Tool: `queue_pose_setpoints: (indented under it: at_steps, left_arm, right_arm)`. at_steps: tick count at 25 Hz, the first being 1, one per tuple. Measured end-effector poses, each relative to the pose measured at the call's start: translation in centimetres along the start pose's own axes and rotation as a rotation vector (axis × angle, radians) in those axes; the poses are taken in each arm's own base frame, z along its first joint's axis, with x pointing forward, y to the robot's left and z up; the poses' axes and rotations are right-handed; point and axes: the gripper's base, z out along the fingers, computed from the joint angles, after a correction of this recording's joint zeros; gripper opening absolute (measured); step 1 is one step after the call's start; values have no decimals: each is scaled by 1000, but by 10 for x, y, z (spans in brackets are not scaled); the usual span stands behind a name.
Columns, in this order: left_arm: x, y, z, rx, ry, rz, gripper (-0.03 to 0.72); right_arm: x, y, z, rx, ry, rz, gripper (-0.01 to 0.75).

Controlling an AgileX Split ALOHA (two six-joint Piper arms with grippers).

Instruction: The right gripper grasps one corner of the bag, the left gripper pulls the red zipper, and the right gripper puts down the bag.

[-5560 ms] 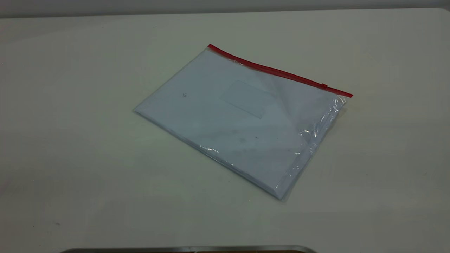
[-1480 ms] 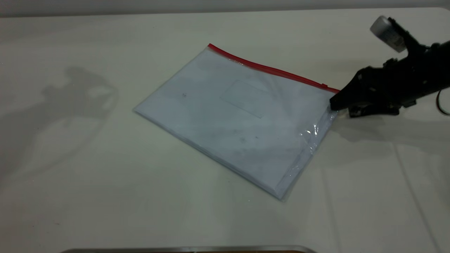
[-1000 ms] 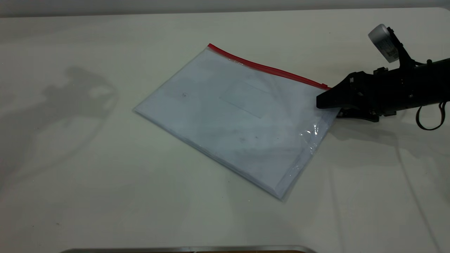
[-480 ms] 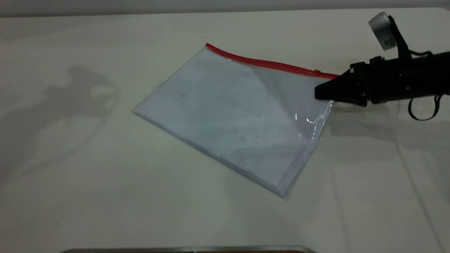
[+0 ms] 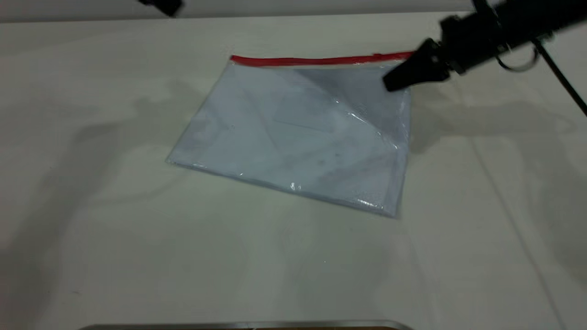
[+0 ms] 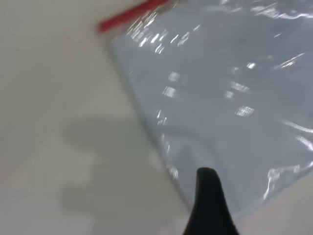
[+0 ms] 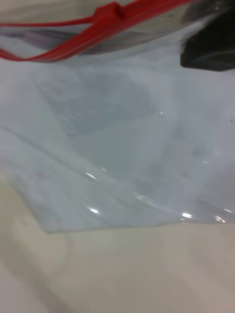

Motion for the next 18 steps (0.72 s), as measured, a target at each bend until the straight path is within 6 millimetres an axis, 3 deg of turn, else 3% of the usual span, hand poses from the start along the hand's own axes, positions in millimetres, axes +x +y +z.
queue_pose_setpoints:
  at_steps: [7, 12, 18]
  left_arm:
    - [-26, -29, 46, 58, 1, 233, 588]
    - [-32, -52, 69, 125, -26, 350, 588]
    - [-38, -61, 74, 170, -103, 401, 588]
  right_arm:
    - [-43, 30, 33, -58, 52, -176, 34]
    - [-53, 52, 55, -111, 44, -282, 34]
    - [-54, 57, 59, -127, 46, -314, 34]
